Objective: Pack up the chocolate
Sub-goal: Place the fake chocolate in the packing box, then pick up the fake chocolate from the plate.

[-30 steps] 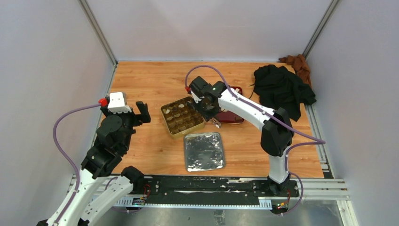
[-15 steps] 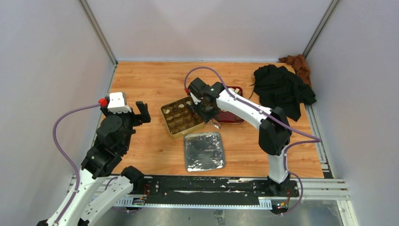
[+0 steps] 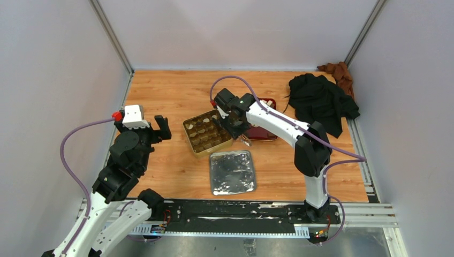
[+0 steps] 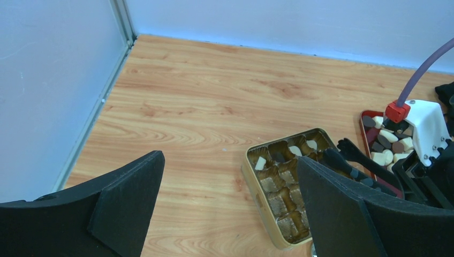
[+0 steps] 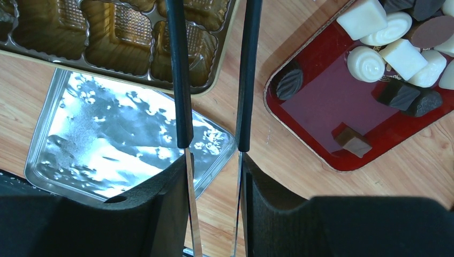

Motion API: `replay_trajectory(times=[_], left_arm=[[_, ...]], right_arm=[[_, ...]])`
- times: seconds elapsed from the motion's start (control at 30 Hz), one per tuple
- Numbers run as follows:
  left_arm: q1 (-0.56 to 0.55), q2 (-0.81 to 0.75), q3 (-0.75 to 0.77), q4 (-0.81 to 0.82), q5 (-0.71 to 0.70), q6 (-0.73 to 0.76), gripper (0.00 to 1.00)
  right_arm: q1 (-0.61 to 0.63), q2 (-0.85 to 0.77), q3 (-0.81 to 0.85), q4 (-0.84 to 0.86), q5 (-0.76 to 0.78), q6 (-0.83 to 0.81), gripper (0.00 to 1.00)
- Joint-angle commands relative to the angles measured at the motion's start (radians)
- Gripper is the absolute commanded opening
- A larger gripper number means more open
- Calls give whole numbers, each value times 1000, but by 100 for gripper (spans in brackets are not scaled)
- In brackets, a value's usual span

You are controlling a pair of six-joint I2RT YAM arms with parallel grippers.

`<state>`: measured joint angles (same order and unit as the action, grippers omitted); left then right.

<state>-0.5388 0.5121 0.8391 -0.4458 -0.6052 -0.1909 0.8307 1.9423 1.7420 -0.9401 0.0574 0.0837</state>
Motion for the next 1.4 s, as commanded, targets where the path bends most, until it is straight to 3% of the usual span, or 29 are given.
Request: replay_trajectory(times=[0.0,0.33,0.83,1.37], left_arm=[[5,-8,-11,23,4,1,100],[5,-6,-11,23,2,1,100],[5,-5,-11,23,4,1,100],[6,-4,-11,23,3,1,100]], right_arm=[[11,-44,-11,-15,46,-10,40],[-7,-153,-106,-20,103,-1,38],[-129,-320,-318,-35,138,10,38],[-267,-377,-474,-6,125,-15,37]])
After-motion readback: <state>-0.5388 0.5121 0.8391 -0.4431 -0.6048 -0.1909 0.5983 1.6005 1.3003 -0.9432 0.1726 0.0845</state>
